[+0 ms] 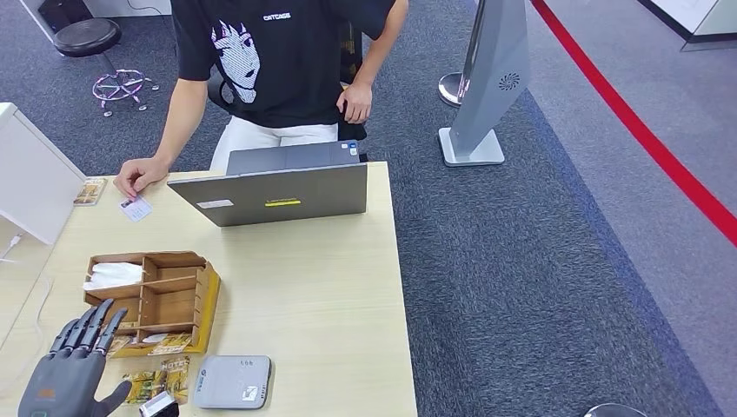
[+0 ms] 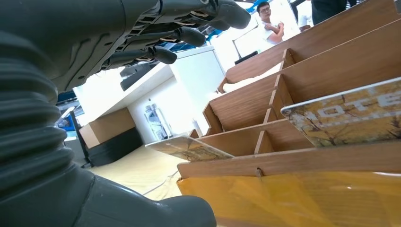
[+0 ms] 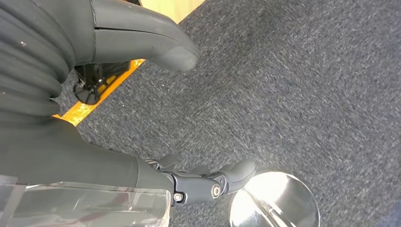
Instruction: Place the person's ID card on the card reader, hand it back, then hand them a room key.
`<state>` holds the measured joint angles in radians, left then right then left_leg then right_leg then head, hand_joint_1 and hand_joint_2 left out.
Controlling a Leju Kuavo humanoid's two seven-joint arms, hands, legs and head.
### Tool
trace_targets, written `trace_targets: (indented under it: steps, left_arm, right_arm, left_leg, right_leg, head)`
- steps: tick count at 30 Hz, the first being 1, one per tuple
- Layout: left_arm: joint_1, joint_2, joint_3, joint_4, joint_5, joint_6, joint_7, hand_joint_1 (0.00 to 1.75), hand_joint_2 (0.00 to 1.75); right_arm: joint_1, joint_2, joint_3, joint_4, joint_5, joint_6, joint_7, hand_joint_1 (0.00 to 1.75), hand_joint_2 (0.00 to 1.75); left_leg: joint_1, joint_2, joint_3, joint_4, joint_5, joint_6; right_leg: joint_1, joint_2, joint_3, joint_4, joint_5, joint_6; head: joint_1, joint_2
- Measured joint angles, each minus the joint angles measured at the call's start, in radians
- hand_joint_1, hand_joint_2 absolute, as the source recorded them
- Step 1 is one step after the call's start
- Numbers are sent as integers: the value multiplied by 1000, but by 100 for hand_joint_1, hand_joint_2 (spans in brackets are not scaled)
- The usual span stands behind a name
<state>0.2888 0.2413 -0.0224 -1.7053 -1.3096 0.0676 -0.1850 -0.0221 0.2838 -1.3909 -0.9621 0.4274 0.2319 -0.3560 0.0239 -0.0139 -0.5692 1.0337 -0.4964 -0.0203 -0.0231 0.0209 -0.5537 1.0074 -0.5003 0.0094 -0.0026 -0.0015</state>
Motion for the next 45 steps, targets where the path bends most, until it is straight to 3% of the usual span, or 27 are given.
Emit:
trace_targets:
  steps: [19,45]
  left_arm:
    - [-56,-49,-8,16,-36,-35,44,0,175]
    - [-57,-57,-8,25,-37,-35,44,0,175]
  right_arm:
    - [-8,-10,0,19,41,53,2,0,175]
    - [-8,7,0,-19,43,55,7,0,175]
  left_leg:
    - [0,0,0,0,0,0]
    - [0,0,0,0,0,0]
  right_leg:
    - [0,0,0,0,0,0]
    - [0,0,0,0,0,0]
  head:
    - [0,0]
    - [0,0]
